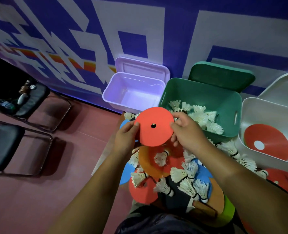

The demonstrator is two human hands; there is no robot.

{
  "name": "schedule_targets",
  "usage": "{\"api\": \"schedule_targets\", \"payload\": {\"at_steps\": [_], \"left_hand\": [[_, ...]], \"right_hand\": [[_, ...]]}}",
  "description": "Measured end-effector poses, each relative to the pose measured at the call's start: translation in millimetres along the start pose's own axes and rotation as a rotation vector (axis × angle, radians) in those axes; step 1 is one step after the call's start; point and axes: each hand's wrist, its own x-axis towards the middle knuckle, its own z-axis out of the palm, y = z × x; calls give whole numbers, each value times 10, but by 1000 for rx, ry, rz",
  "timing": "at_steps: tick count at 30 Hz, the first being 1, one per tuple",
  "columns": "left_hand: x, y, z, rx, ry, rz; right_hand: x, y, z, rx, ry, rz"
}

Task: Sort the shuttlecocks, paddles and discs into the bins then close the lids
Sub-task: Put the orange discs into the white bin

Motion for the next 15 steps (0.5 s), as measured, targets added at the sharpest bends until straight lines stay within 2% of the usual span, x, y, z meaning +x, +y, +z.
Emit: {"api": "schedule_targets", "payload": {"at_steps": [7,15], "left_hand": [[523,163,-523,-119,77,-72],[885,124,-1008,-55,133,-131]], "right_hand": [[801,-331,545,166,100,48],[1763,-613,1065,281,298,202]]}}
